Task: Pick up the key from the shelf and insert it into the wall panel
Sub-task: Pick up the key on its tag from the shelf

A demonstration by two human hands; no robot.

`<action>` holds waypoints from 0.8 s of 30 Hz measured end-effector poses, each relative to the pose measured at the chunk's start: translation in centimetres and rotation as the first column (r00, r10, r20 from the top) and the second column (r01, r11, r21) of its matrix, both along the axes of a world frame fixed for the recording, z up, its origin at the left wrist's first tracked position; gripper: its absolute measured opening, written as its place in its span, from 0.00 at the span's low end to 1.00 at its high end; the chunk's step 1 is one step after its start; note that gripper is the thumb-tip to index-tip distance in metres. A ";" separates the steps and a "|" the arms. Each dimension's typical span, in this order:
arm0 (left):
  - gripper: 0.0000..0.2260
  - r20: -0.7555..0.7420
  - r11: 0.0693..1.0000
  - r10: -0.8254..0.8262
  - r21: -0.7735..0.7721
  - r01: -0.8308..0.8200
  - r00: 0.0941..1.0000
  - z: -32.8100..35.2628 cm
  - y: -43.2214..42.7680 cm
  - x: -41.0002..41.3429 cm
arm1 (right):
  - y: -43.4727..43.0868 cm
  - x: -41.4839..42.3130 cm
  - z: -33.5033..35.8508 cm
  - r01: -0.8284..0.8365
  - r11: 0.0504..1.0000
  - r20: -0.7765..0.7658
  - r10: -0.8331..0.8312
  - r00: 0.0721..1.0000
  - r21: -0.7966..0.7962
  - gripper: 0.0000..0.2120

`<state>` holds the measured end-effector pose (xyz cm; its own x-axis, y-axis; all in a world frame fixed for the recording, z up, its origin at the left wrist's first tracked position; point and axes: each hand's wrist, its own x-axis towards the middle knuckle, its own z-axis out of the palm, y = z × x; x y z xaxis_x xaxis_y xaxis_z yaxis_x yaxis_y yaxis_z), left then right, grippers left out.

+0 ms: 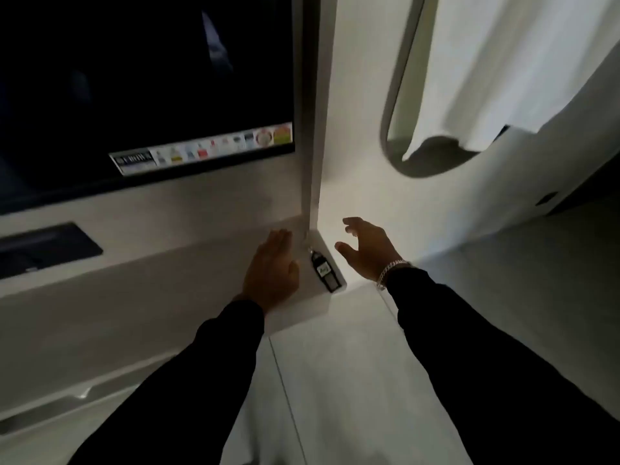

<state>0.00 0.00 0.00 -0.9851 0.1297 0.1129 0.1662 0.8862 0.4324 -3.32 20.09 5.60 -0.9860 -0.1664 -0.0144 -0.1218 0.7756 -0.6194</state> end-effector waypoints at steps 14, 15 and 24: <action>0.32 0.010 0.954 0.198 -0.232 -0.190 0.980 -8.5 1.8 -1.1 | -2.6 -3.0 -8.3 0.137 0.988 0.112 -0.128 0.985 -0.070 0.09; 0.32 0.008 0.954 0.201 -0.230 -0.194 0.980 -8.5 1.8 -1.0 | -2.4 -3.3 -8.2 0.141 0.988 0.133 -0.131 0.982 -0.066 0.09; 0.34 0.063 0.956 0.213 -0.221 -0.195 0.975 -7.8 1.9 -1.6 | 0.2 -2.9 -5.9 0.416 0.801 0.531 -0.149 0.834 -0.430 0.06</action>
<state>-1.61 1.90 -7.76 -0.9978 -0.0632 0.0189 -0.0570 0.9702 0.2355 -6.18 20.32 -0.28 -0.8866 0.0048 -0.4625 0.4452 0.2800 -0.8505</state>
